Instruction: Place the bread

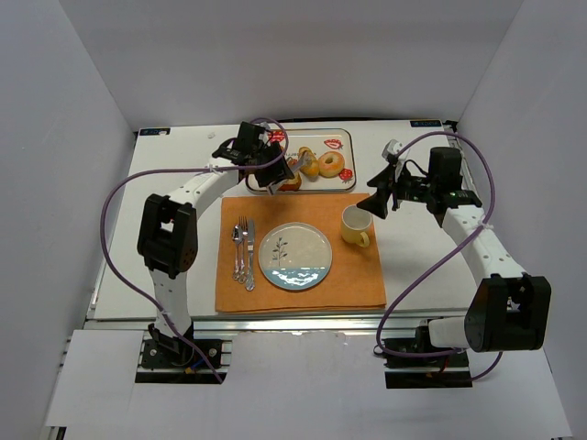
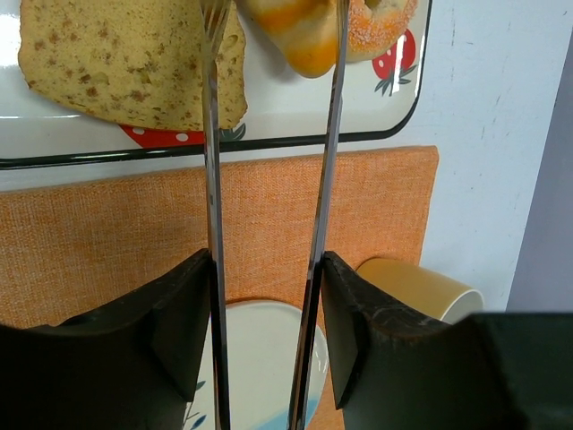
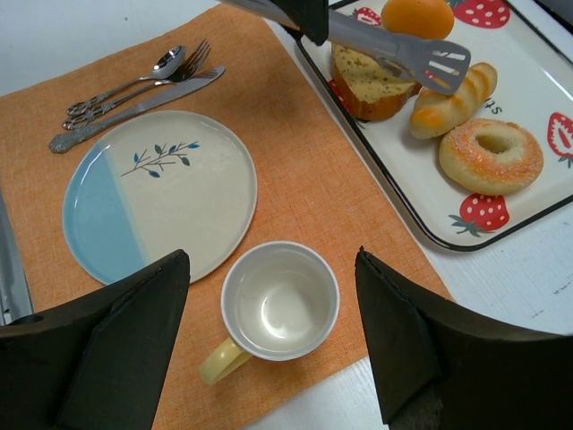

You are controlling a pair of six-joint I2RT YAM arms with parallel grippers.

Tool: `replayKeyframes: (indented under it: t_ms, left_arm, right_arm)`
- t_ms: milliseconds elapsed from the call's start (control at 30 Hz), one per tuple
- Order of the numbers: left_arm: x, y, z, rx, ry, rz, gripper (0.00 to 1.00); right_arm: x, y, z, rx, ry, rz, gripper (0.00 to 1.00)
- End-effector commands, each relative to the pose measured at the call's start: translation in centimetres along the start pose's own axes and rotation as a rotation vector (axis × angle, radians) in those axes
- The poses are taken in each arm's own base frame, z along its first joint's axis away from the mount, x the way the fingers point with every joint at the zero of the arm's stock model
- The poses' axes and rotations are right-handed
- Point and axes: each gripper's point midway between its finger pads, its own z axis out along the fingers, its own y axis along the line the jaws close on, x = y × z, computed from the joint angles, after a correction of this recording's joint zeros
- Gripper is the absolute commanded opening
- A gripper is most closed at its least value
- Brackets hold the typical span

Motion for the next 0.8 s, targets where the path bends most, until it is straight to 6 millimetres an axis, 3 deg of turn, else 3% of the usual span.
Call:
replayKeyframes:
  t_ms: [0, 367, 767]
  left_arm:
    - [-2.1, -2.4, -1.1, 0.062, -0.052, 0.015, 0.60]
    - [-2.9, -2.7, 0.2, 0.051, -0.029, 0.007, 0.60]
    - [-4.1, -3.0, -0.8, 0.026, -0.052, 0.029, 0.60]
  right_arm:
    - [-0.7, 0.5, -0.4, -0.007, -0.027, -0.027, 0.79]
    - [-0.3, 0.4, -0.5, -0.004, -0.027, -0.021, 0.79]
    - [-0.1, 0.4, -0.6, -0.006, -0.031, -0.010, 0.79]
